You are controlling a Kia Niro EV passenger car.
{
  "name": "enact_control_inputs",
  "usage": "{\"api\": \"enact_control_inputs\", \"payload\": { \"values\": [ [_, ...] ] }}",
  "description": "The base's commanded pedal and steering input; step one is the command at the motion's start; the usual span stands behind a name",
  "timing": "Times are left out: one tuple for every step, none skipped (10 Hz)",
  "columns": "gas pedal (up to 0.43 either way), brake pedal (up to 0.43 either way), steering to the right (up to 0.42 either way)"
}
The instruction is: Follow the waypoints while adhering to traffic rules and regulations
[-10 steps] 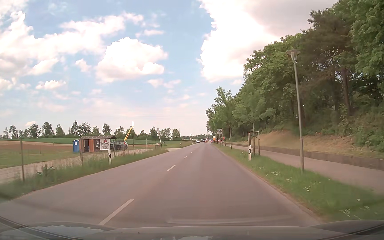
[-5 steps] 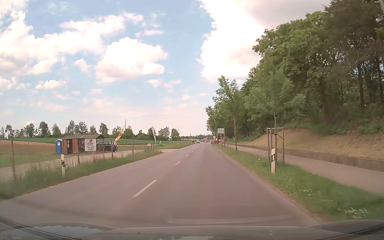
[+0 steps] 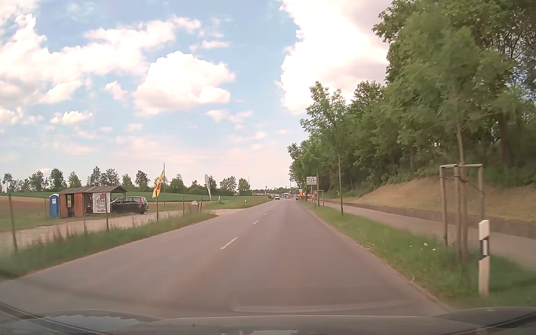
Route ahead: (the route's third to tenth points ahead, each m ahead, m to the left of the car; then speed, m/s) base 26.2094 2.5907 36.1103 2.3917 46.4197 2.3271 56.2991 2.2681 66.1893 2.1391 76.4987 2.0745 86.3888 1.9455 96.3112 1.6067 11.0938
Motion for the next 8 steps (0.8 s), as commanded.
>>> {"api": "enact_control_inputs", "payload": {
  "values": [
    [0.000,0.018,-0.003],
    [0.000,0.018,-0.002],
    [0.000,0.018,-0.002],
    [0.008,0.018,-0.002],
    [0.020,0.018,-0.001],
    [0.020,0.018,-0.002],
    [0.020,0.018,-0.001],
    [0.020,0.018,-0.002]
  ]
}}
